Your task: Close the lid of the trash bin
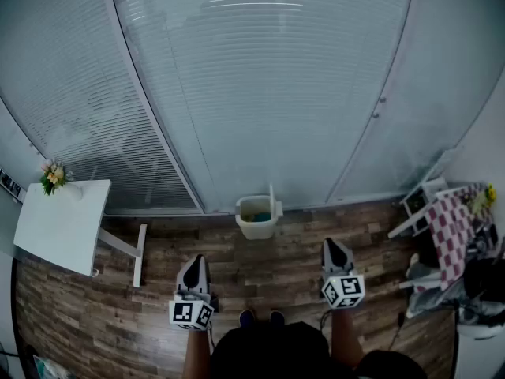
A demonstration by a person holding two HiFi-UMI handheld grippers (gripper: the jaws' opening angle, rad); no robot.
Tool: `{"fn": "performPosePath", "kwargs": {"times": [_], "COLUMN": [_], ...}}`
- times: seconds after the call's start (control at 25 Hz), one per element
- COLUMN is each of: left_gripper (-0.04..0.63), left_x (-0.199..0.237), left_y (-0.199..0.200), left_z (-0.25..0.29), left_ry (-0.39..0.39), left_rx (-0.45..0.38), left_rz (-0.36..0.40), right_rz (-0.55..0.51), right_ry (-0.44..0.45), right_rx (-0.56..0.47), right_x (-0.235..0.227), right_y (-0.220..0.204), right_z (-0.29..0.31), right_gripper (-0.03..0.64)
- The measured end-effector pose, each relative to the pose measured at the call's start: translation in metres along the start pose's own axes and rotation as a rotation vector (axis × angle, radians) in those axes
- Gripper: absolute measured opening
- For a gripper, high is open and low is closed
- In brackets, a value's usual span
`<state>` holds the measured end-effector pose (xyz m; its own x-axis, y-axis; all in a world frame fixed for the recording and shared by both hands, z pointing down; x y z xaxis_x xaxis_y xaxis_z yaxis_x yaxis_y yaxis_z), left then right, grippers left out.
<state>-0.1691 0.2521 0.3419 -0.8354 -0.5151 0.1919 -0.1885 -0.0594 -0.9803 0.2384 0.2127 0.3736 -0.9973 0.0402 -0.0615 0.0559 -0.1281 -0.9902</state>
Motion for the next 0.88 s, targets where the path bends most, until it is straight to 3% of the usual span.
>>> {"fn": "performPosePath", "kwargs": {"times": [0.52,0.88], "left_gripper": [0.006,0.008], "left_x": [-0.014,-0.036], "left_y": [-0.003,-0.01], "left_z": [0.012,-0.003], "left_ry": [0.002,0.043], "left_rx": [-0.003,0.01], "left_rz": [-0.003,-0.002], "right_rz": [0.051,0.048], "right_ry": [0.003,0.061], "right_rx": [0.039,0.016], "right_x": [-0.024,-0.03], "right_y": [-0.009,-0.009], "right_z": [0.004,-0.007], "right_gripper": [0.009,0.01]}}
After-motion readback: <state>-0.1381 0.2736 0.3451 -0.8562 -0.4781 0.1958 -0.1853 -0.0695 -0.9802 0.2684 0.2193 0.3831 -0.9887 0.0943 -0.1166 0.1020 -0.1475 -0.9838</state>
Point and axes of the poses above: the fingertips, and each gripper's own axes: z forward along the fingers, x to its left, y out of its top, the point moved 7 cm from there along -z, backward along the fingers, and after that the axes turned 14 degrees about -y, right-handed, at the moved point
